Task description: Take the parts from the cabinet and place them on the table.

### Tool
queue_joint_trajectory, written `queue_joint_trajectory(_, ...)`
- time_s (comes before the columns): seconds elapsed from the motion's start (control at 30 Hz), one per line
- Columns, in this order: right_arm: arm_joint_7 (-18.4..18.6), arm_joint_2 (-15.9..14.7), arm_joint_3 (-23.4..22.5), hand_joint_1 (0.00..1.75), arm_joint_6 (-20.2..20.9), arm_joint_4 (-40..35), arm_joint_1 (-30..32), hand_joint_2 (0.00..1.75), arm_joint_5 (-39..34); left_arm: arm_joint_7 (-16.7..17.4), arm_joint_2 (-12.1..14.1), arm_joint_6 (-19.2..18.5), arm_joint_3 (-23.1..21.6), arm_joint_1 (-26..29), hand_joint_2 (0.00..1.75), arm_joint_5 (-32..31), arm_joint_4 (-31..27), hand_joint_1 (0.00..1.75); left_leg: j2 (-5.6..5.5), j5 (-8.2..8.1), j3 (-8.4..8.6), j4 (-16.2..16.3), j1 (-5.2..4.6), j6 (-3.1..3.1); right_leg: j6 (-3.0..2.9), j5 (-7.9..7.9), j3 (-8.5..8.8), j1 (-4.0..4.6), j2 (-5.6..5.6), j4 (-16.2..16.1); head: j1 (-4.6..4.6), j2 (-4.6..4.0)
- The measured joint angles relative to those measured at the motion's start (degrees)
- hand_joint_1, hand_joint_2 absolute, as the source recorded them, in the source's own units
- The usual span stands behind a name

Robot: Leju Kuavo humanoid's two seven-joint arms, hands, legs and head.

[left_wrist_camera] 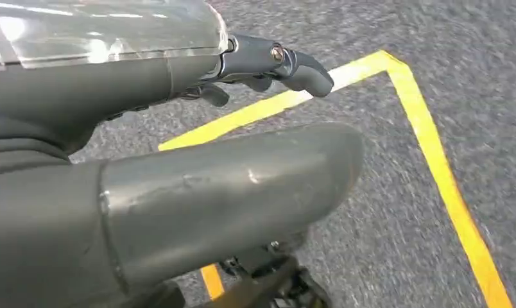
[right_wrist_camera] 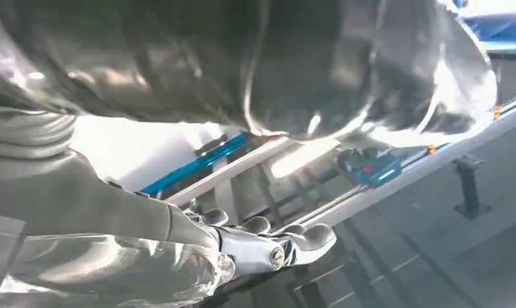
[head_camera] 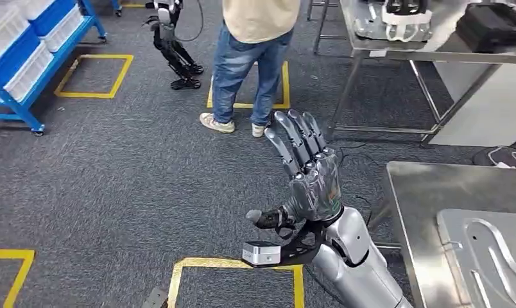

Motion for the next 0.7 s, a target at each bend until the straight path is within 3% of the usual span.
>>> queue_joint_trajectory(0.03,0.0,0.0,0.0,0.00,0.0,-0.1,0.1,0.00,0.0,0.0,0.0,0.0,0.0,-0.1,0.00,0.0,0.0,0.00,-0.51,0.13,-0.01,-0.1,0.06,0.34,0.06,-1.51,-0.83,-0.12,2.71,1.9,0.00,0.00)
queue_joint_trajectory(0.07,-0.1,0.0,-0.1,0.00,0.0,-0.1,0.2,0.00,0.0,0.0,0.0,0.1,0.0,-0.3,0.00,0.0,0.0,0.00,-1.09,0.20,-0.11,-0.1,0.05,0.51,0.08,-3.75,-2.62,-0.15,4.13,5.7,0.02,0.00)
queue_joint_trajectory(0.13,-0.2,-0.1,-0.3,0.00,0.0,0.0,0.8,0.00,0.0,0.1,0.0,0.2,0.0,-0.4,0.00,-0.1,0.0,0.00,-2.54,0.24,-0.21,0.0,-0.03,0.73,0.23,-7.31,-6.90,-0.17,5.12,14.3,0.02,0.00)
queue_joint_trajectory(0.17,-0.2,-0.1,-0.4,0.00,0.0,0.1,1.0,0.00,0.0,0.3,0.0,0.2,-0.1,-0.3,0.00,-0.1,0.0,0.00,-3.38,0.24,-0.24,0.1,-0.04,0.73,0.20,-7.47,-8.31,-0.17,5.23,16.7,0.02,0.00)
queue_joint_trajectory(0.2,-0.2,-0.1,-0.4,0.00,0.0,0.1,1.0,0.00,0.0,0.3,0.0,0.2,-0.1,-0.3,0.00,-0.1,0.0,0.00,-4.11,0.23,-0.23,0.2,-0.04,0.72,0.17,-6.29,-8.33,-0.19,5.27,16.3,0.02,0.00)
queue_joint_trajectory(0.27,-0.2,-0.1,-0.4,0.00,0.0,0.1,1.0,0.00,0.0,0.4,-0.1,0.2,-0.1,-0.2,0.00,-0.2,0.0,0.00,-5.78,0.18,-0.14,0.4,-0.02,0.63,-0.09,-0.75,-4.96,-0.27,5.79,8.3,0.02,0.00)
queue_joint_trajectory(0.3,-0.3,-0.1,-0.5,0.00,0.0,0.1,1.0,0.00,0.0,0.4,-0.2,0.2,-0.2,-0.3,0.00,-0.2,0.0,0.00,-6.53,0.12,-0.11,0.5,-0.01,0.54,-0.34,1.80,-2.69,-0.36,7.11,3.3,0.02,0.00)
queue_joint_trajectory(0.33,-0.3,-0.1,-0.5,0.00,0.0,0.1,1.0,0.00,0.0,0.4,-0.4,0.2,-0.3,-0.3,0.00,-0.2,0.0,0.00,-7.07,0.12,-0.29,0.6,-0.02,0.25,-0.65,1.29,-1.59,-0.54,10.08,0.9,0.02,0.00)
queue_joint_trajectory(0.37,-0.3,-0.1,-0.5,0.00,0.0,0.2,1.1,0.00,0.0,0.5,-0.5,0.2,-0.3,-0.5,0.00,-0.3,0.0,0.00,-7.76,0.20,-0.68,1.0,-0.12,-0.22,-0.46,1.44,-1.69,-0.65,10.17,0.0,0.00,0.00)
queue_joint_trajectory(0.4,-0.3,-0.1,-0.5,0.00,0.0,0.2,1.1,0.00,0.1,0.5,-0.5,0.2,-0.3,-0.4,0.00,-0.3,0.0,0.00,-8.11,0.43,-0.98,0.7,0.14,-0.64,-0.54,1.45,-1.64,-0.32,9.51,0.1,0.02,0.00)
queue_joint_trajectory(0.47,-0.3,0.0,-0.5,0.00,0.0,0.2,1.0,0.00,0.2,0.6,-0.5,0.1,-0.3,-0.1,0.00,-0.5,0.0,0.00,-9.47,0.77,-1.00,0.1,0.25,-1.66,-1.17,1.67,-1.26,-0.25,8.50,-0.2,0.02,0.00)
queue_joint_trajectory(0.5,-0.3,0.0,-0.5,0.00,0.0,0.2,1.0,0.00,0.3,0.7,-0.4,0.1,-0.3,0.0,0.00,-0.7,0.0,0.00,-9.46,0.56,-1.11,0.4,0.38,-1.76,-1.69,2.05,-0.91,-1.03,7.62,-1.0,0.04,0.00)
queue_joint_trajectory(0.53,-0.3,0.0,-0.5,0.00,0.0,0.2,1.0,0.00,0.4,0.7,-0.5,0.1,-0.3,0.0,0.00,-0.7,0.0,0.00,-6.18,-0.44,-1.61,1.8,-0.11,-1.98,-1.91,2.12,-0.57,-0.82,6.96,-1.3,-0.07,0.00)
queue_joint_trajectory(0.57,-0.4,0.0,-0.5,0.00,0.0,0.2,1.0,0.00,0.4,0.8,-0.5,0.1,-0.3,-0.2,0.00,-0.7,0.0,0.00,-4.01,-2.52,-3.22,5.1,-0.04,-2.14,-2.16,2.11,-0.48,-0.66,6.07,-1.3,-0.26,0.00)
queue_joint_trajectory(0.63,-0.4,0.0,-0.5,0.00,0.0,0.4,1.1,0.00,0.5,0.8,-0.5,0.1,-0.4,-0.4,0.00,-0.7,0.0,0.00,-2.37,-6.43,-7.35,13.8,0.27,-2.58,-2.41,1.93,-0.49,-0.27,4.26,-1.2,-0.26,0.00)
queue_joint_trajectory(0.67,-0.4,0.0,-0.5,0.00,0.0,0.5,1.1,0.00,0.5,0.9,-0.5,0.1,-0.4,-0.3,0.00,-0.7,0.0,0.00,-2.16,-7.22,-8.55,16.4,0.33,-2.73,-2.50,1.86,-0.53,-0.22,3.54,-1.2,-0.26,0.00)
queue_joint_trajectory(0.7,-0.4,0.0,-0.5,0.00,0.0,0.5,1.1,0.00,0.5,0.9,-0.5,0.1,-0.4,-0.2,0.00,-0.7,0.0,0.00,-2.00,-6.71,-8.69,16.8,0.40,-2.82,-2.48,1.78,-0.53,-0.20,2.77,-1.1,-0.26,0.00)
